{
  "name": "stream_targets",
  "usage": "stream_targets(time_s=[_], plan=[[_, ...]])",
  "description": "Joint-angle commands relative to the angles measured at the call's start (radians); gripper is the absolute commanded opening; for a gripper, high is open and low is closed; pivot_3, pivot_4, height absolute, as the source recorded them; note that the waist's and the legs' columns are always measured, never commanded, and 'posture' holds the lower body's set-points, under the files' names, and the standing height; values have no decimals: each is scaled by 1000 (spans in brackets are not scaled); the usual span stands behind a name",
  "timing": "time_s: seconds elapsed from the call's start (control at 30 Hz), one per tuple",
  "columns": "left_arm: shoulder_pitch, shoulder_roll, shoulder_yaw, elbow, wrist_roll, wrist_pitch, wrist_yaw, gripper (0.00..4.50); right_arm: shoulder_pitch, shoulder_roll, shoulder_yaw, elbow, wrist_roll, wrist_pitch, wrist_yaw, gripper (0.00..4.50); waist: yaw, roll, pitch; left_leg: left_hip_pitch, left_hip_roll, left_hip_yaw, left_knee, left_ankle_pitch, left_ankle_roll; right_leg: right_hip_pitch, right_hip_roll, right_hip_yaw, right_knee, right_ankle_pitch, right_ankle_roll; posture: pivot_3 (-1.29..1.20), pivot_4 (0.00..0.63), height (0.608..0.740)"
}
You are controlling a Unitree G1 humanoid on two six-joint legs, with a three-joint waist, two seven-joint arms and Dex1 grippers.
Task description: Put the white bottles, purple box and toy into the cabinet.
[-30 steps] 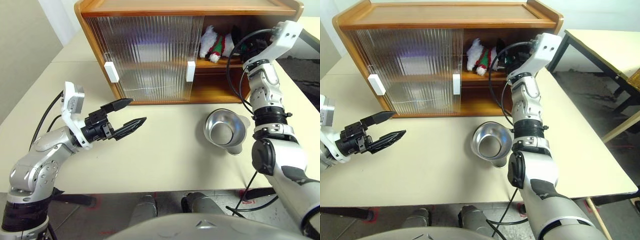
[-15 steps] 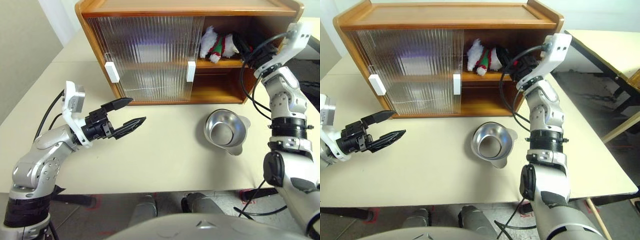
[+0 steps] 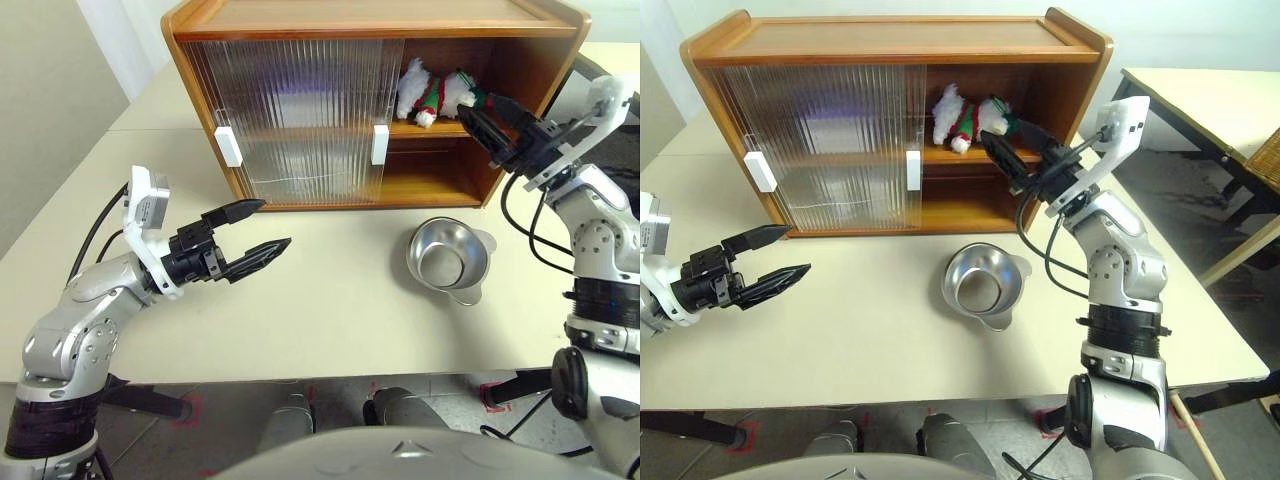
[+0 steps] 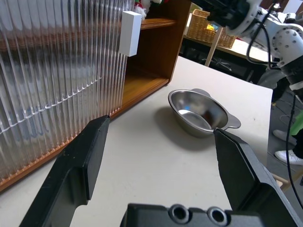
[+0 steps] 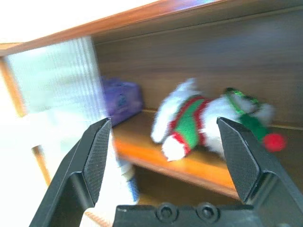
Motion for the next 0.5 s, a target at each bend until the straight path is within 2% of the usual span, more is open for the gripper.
stream_targets(time_s=[0.03, 0.2, 0.33, 0.5], plan=[[2, 9, 12, 23, 7, -12, -13, 4500, 101, -63, -24, -92, 103, 100, 94, 4441, 5, -2, -1, 0, -1, 1, 0, 0, 0, 1, 0, -1, 0, -1, -1, -148, 46, 740], [8, 9, 17, 36, 14, -28, -25, 4500, 265, -147, -89, -87, 153, 155, 147, 4441, 9, -3, -2, -2, -6, 4, 0, -1, -2, 2, 0, -1, 0, -5, -1, -143, 46, 740], [13, -18, 18, 47, 13, -60, -32, 4500, 334, -153, -128, -26, 89, 153, 42, 4441, 10, -3, -3, -1, -6, 4, 2, -2, -4, 3, -2, -1, 0, -8, 1, -123, 42, 740], [48, -5, 31, 54, 26, -81, -50, 4500, 383, -62, -193, -15, 161, 234, -113, 4441, 9, -4, -3, 1, -6, 4, 1, -3, -4, 3, -2, 0, 0, -8, 3, -117, 57, 740]])
